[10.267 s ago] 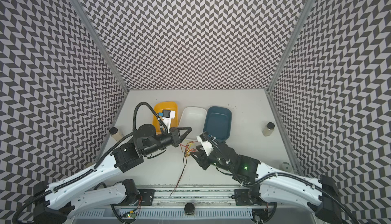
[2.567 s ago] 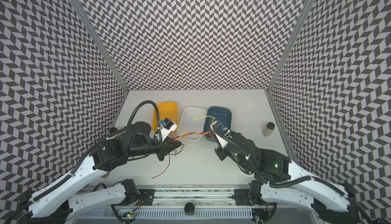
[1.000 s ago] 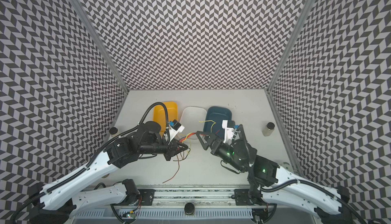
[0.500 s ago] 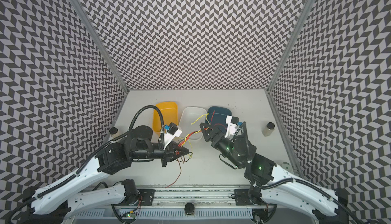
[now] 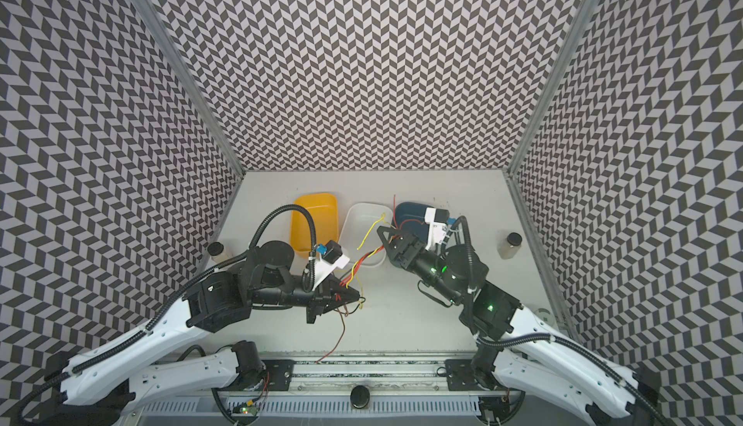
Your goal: Untangle the cables
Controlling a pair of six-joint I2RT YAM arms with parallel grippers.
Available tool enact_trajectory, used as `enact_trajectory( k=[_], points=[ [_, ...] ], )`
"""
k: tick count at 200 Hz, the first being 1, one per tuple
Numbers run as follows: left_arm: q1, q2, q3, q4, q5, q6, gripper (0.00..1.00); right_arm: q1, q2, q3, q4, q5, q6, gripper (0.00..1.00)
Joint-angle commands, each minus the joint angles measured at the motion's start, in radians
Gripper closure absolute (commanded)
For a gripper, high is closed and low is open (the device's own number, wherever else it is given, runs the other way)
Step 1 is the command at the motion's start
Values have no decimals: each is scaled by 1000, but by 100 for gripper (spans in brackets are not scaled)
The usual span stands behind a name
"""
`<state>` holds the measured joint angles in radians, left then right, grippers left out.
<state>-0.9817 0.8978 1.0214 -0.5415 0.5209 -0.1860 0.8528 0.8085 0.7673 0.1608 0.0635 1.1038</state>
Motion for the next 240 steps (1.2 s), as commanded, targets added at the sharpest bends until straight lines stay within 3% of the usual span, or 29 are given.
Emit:
enact_trajectory(
  k=[1, 34, 57, 82, 99, 118, 146, 173, 195, 216, 240],
  points=[
    [-6, 3, 27, -14, 23, 30, 100, -5, 10, 30, 64, -77, -13, 20],
    [-10, 30, 18, 26, 57, 10, 100, -5, 30, 7, 127, -70, 11, 42],
    [-12, 32, 12, 37, 59, 9, 100, -4, 30, 13, 128, -68, -6, 49],
    [-12, 11, 17, 15, 27, 17, 100, -4, 10, 9, 113, -29, -51, 71],
    [5, -16, 17, -12, -12, 14, 100, -5, -38, -1, 64, 40, -132, 88],
    [82, -21, 17, -42, 42, -1, 100, -6, -81, -5, 5, 135, -264, 100],
    [193, -5, 15, -76, 134, -16, 100, -16, -114, 13, -83, 228, -528, 100],
    [197, 14, 24, -103, 151, -5, 100, -20, -124, 27, -111, 207, -754, 100],
    [197, 43, 21, -118, 200, 2, 100, -24, -152, 34, -114, 188, -871, 100],
    [200, 58, -1, -111, 210, 6, 100, -34, -198, 31, -68, 83, -923, 100],
    [228, 32, -60, -34, 247, -21, 100, -38, -241, 11, 36, -76, -874, 100]
  ],
)
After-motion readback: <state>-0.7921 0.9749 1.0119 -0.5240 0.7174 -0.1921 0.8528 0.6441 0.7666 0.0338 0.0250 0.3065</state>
